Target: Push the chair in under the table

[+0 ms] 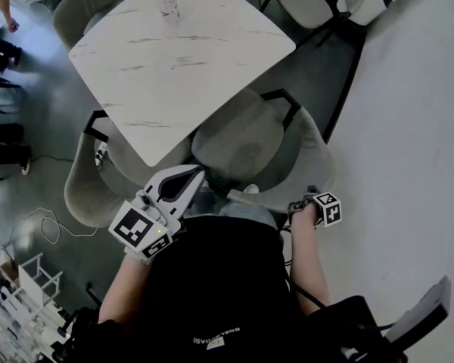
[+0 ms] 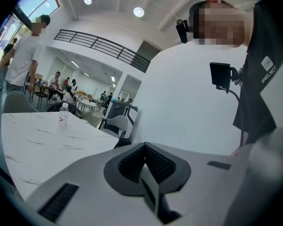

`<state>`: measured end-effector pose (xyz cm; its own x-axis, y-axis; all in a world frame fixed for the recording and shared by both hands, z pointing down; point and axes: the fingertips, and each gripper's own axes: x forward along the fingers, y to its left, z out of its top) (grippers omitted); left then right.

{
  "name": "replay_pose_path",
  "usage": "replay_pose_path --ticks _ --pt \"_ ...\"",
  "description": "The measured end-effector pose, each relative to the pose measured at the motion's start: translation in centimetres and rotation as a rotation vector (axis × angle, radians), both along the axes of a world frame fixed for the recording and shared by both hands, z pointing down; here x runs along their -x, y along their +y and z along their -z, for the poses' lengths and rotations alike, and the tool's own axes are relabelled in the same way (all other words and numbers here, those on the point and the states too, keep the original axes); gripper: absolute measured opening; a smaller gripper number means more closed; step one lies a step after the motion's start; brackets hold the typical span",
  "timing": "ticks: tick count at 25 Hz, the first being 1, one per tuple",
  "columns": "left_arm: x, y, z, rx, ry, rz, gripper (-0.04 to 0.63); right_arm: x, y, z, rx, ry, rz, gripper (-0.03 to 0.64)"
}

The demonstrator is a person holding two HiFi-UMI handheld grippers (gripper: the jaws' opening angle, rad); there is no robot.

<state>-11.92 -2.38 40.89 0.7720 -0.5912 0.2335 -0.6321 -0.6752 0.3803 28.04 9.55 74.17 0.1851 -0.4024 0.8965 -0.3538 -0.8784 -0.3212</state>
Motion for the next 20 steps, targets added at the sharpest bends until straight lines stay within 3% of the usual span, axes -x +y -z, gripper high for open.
replay_pose_path --ticks 7,13,20 --pt "0.1 0.1 -0.3 -0.006 -0.006 -0.016 0.003 -0.7 2.9 -0.3 0.007 0.007 -0.053 0.155" --pt "0.3 -0.1 -0.3 0.001 0.001 -0.020 0.003 -0.4 1.8 0.3 0.048 0.093 0.044 0.140" --pt "-0.1 0.1 -0.5 -0.001 -0.007 -0.035 0.003 0.0 0.2 0.4 0.037 0.097 0.046 0.138"
